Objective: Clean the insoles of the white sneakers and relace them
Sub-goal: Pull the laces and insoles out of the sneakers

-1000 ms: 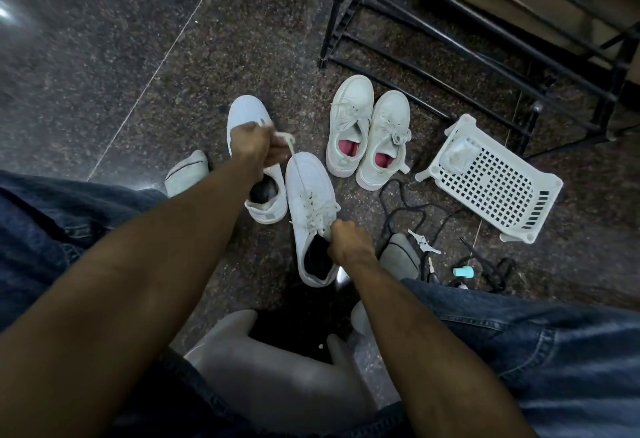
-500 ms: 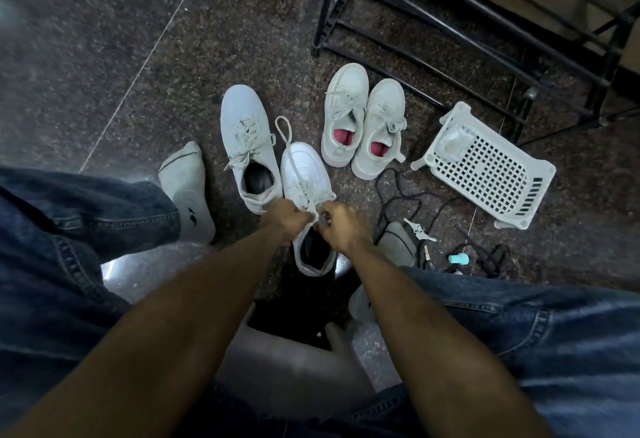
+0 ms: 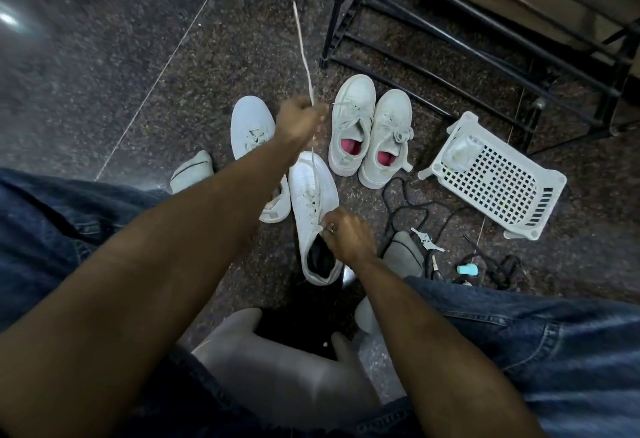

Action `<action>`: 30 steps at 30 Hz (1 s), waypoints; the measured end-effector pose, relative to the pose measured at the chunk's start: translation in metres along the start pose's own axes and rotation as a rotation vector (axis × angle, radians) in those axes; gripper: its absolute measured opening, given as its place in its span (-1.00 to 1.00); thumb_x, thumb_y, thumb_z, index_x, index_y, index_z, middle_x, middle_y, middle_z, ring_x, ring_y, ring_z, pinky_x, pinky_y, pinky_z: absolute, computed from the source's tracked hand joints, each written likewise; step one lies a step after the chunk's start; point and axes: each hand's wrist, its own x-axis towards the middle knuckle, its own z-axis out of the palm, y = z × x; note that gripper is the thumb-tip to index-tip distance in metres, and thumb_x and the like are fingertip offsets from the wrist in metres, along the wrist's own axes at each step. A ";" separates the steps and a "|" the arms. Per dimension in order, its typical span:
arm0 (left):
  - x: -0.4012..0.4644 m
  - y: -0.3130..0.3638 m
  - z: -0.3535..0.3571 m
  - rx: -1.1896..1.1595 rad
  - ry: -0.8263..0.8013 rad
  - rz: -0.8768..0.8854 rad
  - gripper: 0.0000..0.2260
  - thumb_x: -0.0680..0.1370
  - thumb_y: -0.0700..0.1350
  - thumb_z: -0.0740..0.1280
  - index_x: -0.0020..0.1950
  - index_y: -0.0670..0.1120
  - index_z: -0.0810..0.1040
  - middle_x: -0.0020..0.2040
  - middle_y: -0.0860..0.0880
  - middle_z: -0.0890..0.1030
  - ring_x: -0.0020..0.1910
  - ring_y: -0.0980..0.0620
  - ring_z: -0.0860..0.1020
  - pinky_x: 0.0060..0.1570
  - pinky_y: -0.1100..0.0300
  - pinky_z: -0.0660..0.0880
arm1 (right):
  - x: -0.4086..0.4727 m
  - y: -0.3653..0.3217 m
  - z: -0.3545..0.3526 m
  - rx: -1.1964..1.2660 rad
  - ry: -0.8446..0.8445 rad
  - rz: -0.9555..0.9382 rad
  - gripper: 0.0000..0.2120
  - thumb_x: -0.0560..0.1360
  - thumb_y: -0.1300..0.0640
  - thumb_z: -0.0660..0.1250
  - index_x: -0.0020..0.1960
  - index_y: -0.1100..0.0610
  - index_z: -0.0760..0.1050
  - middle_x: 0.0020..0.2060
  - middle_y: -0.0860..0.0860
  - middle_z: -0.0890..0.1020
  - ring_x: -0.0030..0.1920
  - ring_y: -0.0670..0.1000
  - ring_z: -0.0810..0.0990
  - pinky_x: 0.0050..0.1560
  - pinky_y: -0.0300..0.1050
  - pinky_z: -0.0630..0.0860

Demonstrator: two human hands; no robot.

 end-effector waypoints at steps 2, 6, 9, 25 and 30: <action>-0.002 -0.020 -0.001 0.292 0.037 0.047 -0.84 0.54 -0.10 0.32 0.09 -0.12 0.49 -0.09 -0.06 0.59 -0.20 0.02 0.55 -0.20 0.16 0.48 | 0.007 0.001 -0.002 0.151 -0.065 0.051 -0.97 0.46 0.12 0.39 -0.11 0.06 0.60 0.03 0.06 0.57 -0.05 0.09 0.58 0.00 -0.03 0.51; -0.024 -0.073 -0.007 0.583 -0.059 -0.009 -0.85 0.49 -0.16 0.27 -0.04 -0.05 0.62 -0.03 -0.04 0.64 -0.05 -0.07 0.61 -0.01 0.05 0.57 | 0.026 -0.004 -0.032 0.430 -0.316 0.189 -0.94 0.40 0.26 0.41 -0.16 0.22 0.65 -0.17 0.01 0.64 -0.13 -0.04 0.56 -0.03 -0.18 0.49; -0.050 -0.109 -0.005 0.445 -0.091 -0.192 -0.75 0.51 -0.31 0.22 -0.24 -0.04 0.59 -0.09 -0.13 0.68 -0.17 -0.06 0.63 -0.10 0.10 0.60 | 0.030 -0.015 -0.073 0.559 -0.385 0.241 -0.92 0.33 0.18 0.34 -0.33 0.12 0.56 -0.24 -0.05 0.59 -0.14 -0.05 0.50 0.00 -0.07 0.39; -0.039 -0.096 -0.015 0.121 0.249 -0.170 -0.95 0.55 -0.15 0.30 -0.04 -0.11 0.52 -0.28 -0.03 0.64 -0.35 0.01 0.59 -0.19 0.09 0.55 | 0.047 -0.006 -0.115 -0.106 -0.071 0.264 -0.58 0.47 -0.01 0.37 0.29 0.05 0.44 0.15 0.08 0.53 0.15 0.15 0.54 0.13 0.05 0.50; -0.049 -0.091 -0.022 0.518 0.383 -0.024 -0.64 0.51 -0.11 0.32 0.30 -0.05 0.41 0.11 -0.03 0.57 0.07 -0.08 0.54 0.02 0.06 0.47 | 0.014 -0.012 -0.050 -0.267 -0.264 0.147 -0.46 0.38 -0.22 0.40 0.24 0.02 0.40 0.20 0.09 0.53 0.17 0.17 0.53 0.13 0.06 0.48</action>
